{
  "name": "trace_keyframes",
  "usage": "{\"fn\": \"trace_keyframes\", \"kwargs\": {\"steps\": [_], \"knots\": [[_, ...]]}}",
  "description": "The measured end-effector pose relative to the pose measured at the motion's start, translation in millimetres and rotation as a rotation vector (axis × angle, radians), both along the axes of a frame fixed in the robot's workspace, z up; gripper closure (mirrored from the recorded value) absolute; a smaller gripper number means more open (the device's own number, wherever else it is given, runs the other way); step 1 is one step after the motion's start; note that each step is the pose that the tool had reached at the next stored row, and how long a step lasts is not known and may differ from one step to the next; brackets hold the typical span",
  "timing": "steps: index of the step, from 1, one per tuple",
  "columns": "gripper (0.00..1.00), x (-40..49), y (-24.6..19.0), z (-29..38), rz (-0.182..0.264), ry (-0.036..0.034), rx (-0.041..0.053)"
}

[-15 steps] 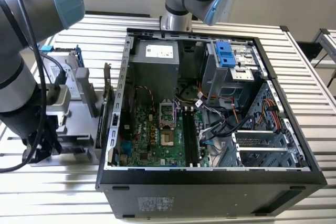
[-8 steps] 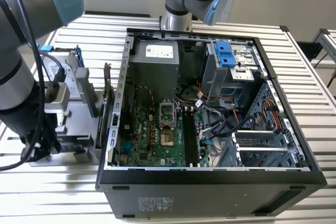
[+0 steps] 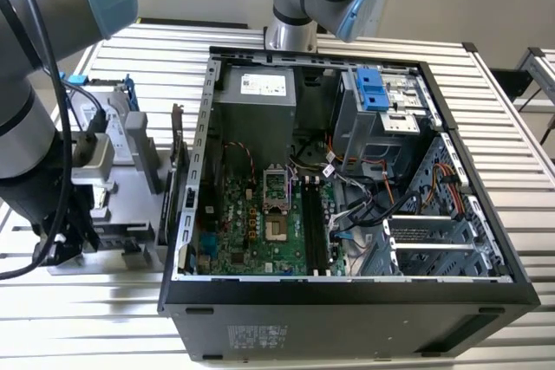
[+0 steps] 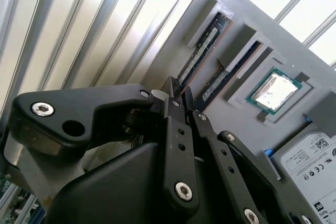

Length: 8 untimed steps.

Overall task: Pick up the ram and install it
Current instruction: 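Pick up the ram and move it above insertion slot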

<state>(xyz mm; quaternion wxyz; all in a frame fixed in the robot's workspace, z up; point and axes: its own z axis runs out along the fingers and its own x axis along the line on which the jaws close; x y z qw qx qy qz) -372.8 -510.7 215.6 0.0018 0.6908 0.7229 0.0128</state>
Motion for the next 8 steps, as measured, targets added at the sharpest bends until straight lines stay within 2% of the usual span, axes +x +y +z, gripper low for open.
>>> {"fn": "trace_keyframes", "kwargs": {"steps": [8], "knots": [[1.0, 0.0, 0.0, 3.7, 0.0, 0.0001, -0.0001]]}}
